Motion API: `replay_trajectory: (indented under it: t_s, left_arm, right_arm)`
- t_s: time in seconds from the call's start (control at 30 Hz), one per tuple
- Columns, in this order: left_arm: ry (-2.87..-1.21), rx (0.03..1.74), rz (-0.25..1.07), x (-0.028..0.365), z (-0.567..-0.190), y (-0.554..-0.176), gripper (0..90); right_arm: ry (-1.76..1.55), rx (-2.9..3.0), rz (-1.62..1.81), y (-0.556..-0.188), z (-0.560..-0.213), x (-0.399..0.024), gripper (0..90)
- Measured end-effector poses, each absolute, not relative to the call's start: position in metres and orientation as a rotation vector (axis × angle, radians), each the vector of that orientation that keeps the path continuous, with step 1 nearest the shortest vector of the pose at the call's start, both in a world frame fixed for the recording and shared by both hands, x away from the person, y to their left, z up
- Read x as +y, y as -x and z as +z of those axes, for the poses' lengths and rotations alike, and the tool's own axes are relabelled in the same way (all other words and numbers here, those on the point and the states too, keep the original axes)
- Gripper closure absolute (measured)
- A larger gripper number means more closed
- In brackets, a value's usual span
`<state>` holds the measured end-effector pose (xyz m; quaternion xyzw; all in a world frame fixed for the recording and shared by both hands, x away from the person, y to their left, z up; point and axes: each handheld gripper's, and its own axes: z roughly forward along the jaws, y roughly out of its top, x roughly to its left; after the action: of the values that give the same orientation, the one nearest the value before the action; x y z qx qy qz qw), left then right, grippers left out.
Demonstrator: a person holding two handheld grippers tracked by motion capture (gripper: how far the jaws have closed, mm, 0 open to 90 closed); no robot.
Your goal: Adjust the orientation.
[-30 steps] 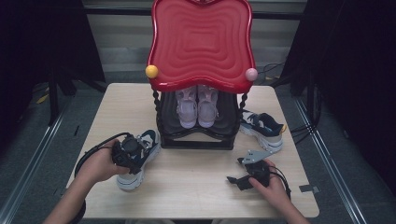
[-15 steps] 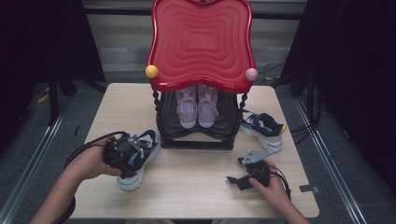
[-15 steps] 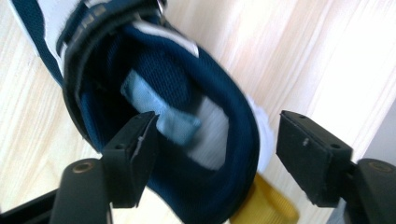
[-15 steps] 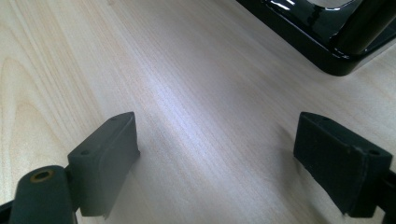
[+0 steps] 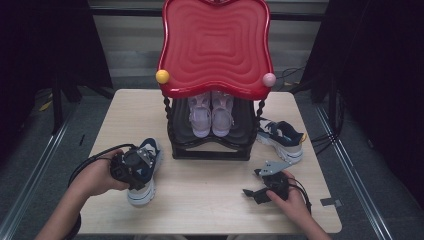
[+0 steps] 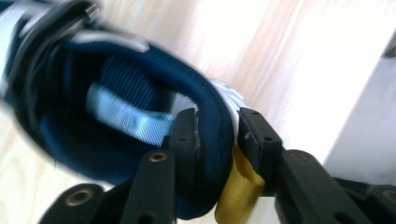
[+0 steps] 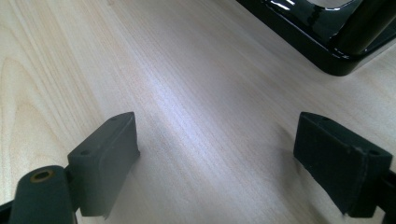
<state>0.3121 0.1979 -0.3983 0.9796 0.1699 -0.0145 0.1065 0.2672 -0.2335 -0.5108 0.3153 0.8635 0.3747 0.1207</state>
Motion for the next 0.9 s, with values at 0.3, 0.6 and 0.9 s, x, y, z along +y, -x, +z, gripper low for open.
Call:
replay_trajectory:
  t_s: [0.3, 0.6, 0.9]
  left_arm:
    - [-2.891, 0.518, -0.074, 0.181, -0.399, -0.31, 67.6]
    - [-2.902, 0.51, -0.05, 0.188, -0.398, -0.316, 49.1]
    - [-2.993, 0.429, -0.077, 0.185, -0.4, -0.314, 44.2]
  right_arm:
    - [-0.921, 2.522, 1.094, -0.267, -0.511, -0.233, 13.1]
    - [-0.921, 2.522, 1.094, -0.267, -0.511, -0.233, 13.1]
    - [-0.921, 2.522, 1.094, -0.267, -0.511, -0.233, 13.1]
